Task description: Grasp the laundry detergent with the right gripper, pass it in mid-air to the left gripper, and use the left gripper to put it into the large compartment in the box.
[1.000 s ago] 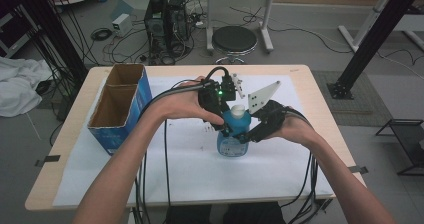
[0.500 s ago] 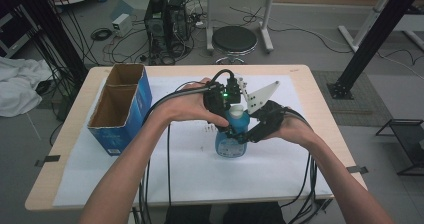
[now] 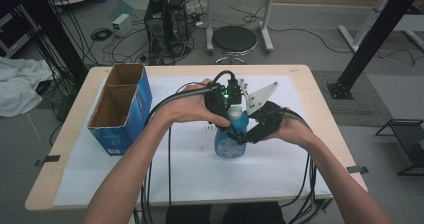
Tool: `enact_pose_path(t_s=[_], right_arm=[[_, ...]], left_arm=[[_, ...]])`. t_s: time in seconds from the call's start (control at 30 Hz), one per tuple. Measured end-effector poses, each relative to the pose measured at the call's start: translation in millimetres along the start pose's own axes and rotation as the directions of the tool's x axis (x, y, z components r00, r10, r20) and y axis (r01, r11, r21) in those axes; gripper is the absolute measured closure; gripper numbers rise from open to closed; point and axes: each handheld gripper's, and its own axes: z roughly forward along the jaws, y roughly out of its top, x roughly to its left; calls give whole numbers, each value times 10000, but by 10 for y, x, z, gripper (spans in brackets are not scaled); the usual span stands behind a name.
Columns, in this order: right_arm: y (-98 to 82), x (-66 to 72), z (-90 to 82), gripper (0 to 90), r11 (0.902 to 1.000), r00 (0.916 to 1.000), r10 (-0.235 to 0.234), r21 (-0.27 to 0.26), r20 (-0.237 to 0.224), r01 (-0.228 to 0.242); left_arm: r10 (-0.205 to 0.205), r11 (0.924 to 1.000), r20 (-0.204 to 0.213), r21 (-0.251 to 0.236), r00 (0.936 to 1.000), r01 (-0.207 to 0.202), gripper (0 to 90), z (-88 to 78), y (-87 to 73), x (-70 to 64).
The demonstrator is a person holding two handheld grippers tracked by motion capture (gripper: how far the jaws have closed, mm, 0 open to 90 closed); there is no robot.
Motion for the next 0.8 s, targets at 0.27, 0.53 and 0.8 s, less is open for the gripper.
enact_pose_path(t_s=[0.27, 0.53, 0.8], right_arm=[[-1, 3, 3, 466, 9999, 9999, 110, 7, 17, -110], [4, 25, 18, 466, 9991, 9991, 419, -109, 7, -418], [0, -11, 37, 466, 9991, 9999, -91, -407, 100, 95]], left_arm=[[-204, 9997, -58, -121, 9998, 203, 344, 15, -1, -15], [-86, 10000, -93, 47, 9999, 86, 362, 8, 7, -13], [-344, 9992, -169, -220, 9993, 340, 371, 23, 6, -38]])
